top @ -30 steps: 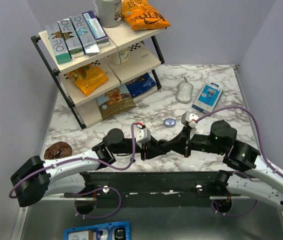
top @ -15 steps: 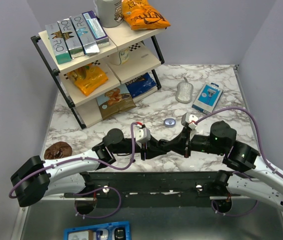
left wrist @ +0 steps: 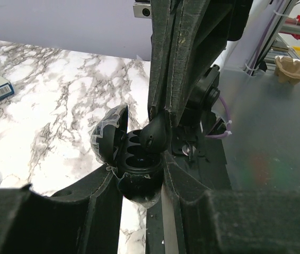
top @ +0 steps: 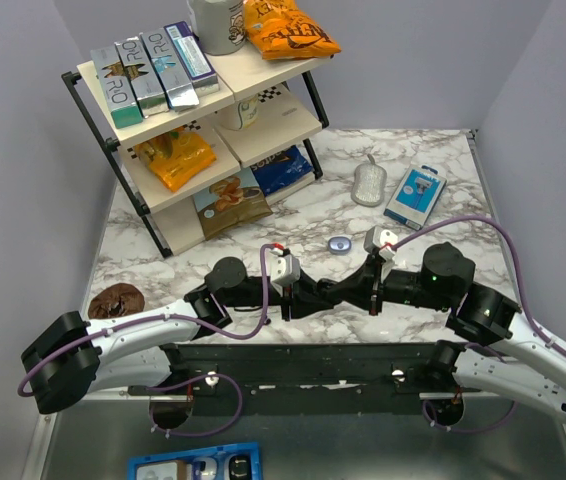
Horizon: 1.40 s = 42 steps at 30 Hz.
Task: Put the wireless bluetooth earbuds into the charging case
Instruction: Adjust the earbud with the charging case.
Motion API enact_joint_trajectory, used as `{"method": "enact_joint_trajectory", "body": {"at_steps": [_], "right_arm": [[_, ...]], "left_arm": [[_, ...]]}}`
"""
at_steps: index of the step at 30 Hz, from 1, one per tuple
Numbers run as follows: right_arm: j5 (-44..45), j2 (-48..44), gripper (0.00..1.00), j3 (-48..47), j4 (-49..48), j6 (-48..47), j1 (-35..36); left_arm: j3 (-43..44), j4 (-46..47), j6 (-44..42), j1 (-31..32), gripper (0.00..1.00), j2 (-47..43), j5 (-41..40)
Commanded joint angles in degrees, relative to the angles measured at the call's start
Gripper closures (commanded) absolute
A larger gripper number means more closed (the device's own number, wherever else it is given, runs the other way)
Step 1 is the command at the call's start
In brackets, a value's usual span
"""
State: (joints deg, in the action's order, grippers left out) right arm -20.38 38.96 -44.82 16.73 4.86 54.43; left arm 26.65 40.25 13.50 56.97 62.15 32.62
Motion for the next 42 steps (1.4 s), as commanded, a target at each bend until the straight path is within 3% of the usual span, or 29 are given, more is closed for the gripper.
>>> {"method": "enact_joint_trajectory", "body": {"at_steps": [1,23,42], "right_arm": [[1.9,0.0,0.99,1.0,0.1,-1.3,0.3],[-3.5,2.3,0.99,0.0,2.3,-2.7,0.8],[-0.1,5.9,0.99,-3.0,8.7,-7.2,4.4]], "left_arm": [[-0.5,5.0,0.6,-0.1,1.00,-1.0,2.7],[-0.5,5.6,0.3,-0.1,1.00,-0.5,4.5],[-0.7,4.8,0.4,-0.2,1.00,-1.4,5.3]]}}
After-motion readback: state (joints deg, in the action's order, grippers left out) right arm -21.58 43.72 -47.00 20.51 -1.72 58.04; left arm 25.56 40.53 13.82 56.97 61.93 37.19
